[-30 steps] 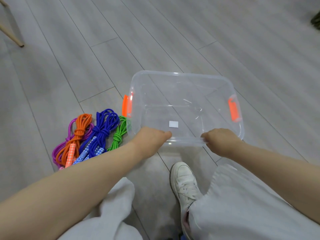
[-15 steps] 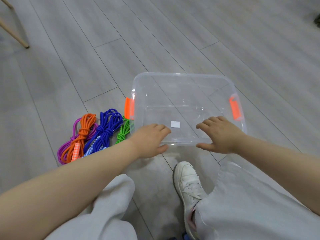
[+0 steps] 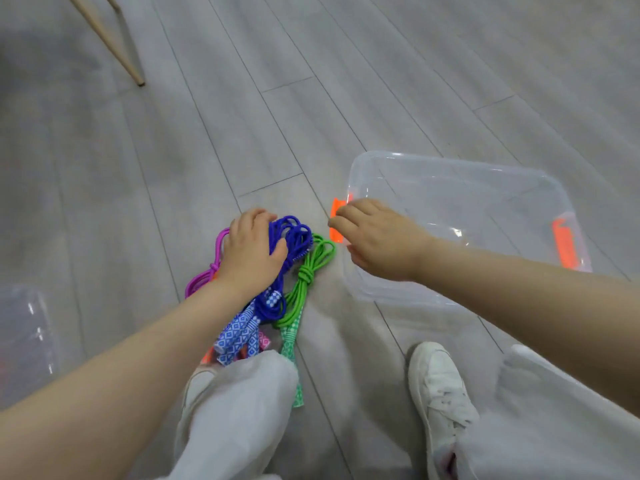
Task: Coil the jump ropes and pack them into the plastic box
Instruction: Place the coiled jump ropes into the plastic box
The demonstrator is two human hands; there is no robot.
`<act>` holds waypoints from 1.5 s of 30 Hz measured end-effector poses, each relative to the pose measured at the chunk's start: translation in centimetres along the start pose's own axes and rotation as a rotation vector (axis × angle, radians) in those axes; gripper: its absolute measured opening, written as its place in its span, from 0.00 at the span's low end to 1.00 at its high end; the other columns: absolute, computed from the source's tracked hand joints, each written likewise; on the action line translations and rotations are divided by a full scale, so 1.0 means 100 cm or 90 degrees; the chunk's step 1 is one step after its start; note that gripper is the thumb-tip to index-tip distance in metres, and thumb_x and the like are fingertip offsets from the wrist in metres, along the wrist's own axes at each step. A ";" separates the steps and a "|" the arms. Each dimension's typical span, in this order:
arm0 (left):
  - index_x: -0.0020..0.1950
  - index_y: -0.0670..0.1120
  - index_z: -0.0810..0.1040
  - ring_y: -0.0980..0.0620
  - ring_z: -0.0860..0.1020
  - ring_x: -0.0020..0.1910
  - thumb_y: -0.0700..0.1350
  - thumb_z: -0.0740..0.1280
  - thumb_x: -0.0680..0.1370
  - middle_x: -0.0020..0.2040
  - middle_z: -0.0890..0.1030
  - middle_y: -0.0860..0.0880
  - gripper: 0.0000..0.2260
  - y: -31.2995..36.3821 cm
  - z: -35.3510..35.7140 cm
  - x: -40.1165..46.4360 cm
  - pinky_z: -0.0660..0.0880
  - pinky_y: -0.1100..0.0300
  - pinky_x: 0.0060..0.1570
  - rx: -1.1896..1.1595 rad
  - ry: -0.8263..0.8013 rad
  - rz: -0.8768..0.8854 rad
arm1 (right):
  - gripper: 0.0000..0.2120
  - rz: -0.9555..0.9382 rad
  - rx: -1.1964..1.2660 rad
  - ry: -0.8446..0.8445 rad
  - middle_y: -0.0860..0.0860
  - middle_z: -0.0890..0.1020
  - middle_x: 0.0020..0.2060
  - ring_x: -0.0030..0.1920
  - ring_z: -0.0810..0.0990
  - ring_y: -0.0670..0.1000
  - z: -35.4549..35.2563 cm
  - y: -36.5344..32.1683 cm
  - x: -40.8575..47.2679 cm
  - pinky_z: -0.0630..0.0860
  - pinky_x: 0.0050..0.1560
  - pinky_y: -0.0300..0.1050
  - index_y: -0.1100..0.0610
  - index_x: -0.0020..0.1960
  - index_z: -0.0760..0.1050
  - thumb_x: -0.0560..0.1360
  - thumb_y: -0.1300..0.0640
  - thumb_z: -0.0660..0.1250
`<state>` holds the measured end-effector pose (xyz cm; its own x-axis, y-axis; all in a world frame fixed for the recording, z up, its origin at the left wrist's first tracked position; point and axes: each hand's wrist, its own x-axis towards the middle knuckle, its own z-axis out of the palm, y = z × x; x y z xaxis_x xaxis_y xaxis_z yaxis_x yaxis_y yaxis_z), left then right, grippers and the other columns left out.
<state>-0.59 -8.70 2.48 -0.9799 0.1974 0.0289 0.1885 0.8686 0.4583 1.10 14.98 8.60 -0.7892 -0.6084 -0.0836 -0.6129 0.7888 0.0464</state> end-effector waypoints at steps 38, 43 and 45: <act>0.55 0.47 0.72 0.46 0.74 0.47 0.56 0.69 0.70 0.50 0.75 0.47 0.19 -0.089 0.065 -0.070 0.71 0.53 0.45 0.247 -0.271 0.064 | 0.14 0.087 -0.068 -0.330 0.55 0.78 0.58 0.61 0.74 0.58 0.120 -0.083 0.109 0.60 0.70 0.60 0.57 0.63 0.65 0.79 0.56 0.59; 0.58 0.45 0.66 0.44 0.77 0.48 0.51 0.66 0.74 0.49 0.78 0.46 0.18 -0.081 0.052 -0.064 0.66 0.54 0.35 0.191 -0.290 -0.007 | 0.14 0.060 -0.105 -0.265 0.54 0.77 0.58 0.61 0.73 0.58 0.103 -0.081 0.107 0.60 0.70 0.58 0.56 0.64 0.66 0.79 0.56 0.60; 0.60 0.45 0.65 0.42 0.79 0.46 0.52 0.66 0.74 0.49 0.80 0.46 0.20 -0.081 0.045 -0.062 0.66 0.55 0.33 0.171 -0.282 -0.023 | 0.14 0.044 -0.131 -0.242 0.56 0.75 0.60 0.63 0.72 0.58 0.092 -0.080 0.107 0.59 0.71 0.57 0.56 0.65 0.66 0.79 0.56 0.58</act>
<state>4.21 -14.92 -5.45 -0.8757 0.2874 -0.3881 0.2218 0.9532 0.2054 -2.11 2.97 -1.85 -0.7823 -0.4491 -0.4317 -0.5844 0.7691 0.2588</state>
